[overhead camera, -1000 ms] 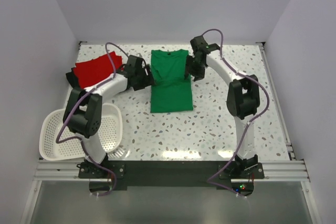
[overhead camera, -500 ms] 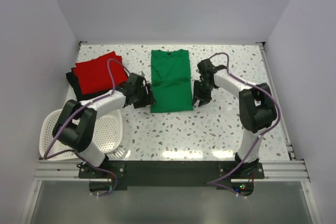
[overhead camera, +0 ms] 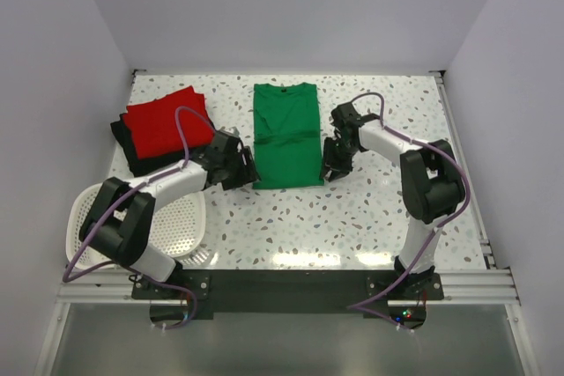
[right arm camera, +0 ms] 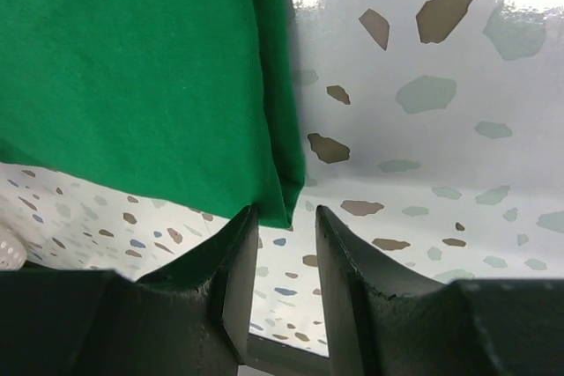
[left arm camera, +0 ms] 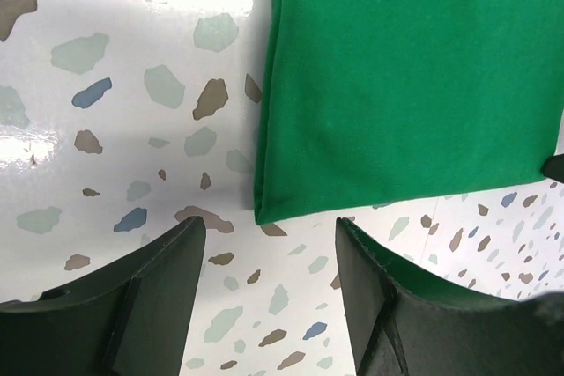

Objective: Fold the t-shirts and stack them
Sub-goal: Fold the tshirt

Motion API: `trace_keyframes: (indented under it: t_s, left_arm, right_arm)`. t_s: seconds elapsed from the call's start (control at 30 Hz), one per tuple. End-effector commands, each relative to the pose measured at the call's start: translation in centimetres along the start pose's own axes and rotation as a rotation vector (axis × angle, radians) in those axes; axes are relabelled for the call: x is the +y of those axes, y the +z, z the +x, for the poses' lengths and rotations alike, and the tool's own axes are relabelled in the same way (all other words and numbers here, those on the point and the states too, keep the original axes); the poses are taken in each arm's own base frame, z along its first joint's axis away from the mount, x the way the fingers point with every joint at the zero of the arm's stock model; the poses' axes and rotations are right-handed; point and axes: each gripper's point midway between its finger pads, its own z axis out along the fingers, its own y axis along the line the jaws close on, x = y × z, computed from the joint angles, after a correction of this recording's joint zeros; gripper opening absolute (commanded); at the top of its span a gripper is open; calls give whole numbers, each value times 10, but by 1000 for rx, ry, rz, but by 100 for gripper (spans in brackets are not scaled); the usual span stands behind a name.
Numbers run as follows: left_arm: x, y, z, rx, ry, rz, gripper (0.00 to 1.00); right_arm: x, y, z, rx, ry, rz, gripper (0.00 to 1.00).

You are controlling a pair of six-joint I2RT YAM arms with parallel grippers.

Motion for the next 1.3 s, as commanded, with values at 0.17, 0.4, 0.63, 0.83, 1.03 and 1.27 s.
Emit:
trace_keyframes:
  t_s: [0.17, 0.4, 0.63, 0.83, 1.03, 1.27]
  left_arm:
    - [-4, -5, -8, -54, -13, 21, 65]
    - [1, -5, -4, -54, -19, 8, 65]
    - [1, -4, -5, -56, -24, 5, 64]
    - [1, -1, -5, -48, -11, -7, 64]
    - [-1, 6, 3, -15, 2, -5, 61]
    - [0, 14, 10, 12, 6, -19, 55]
  right_arm:
    - [10, 8, 7, 22, -6, -24, 32]
    - [0, 19, 14, 58, -3, 16, 26]
    - [-7, 25, 20, 85, 7, 42, 25]
    - [-11, 35, 29, 129, 14, 47, 20]
    - [-11, 38, 31, 142, 15, 41, 10]
    - [-10, 37, 30, 140, 15, 38, 7]
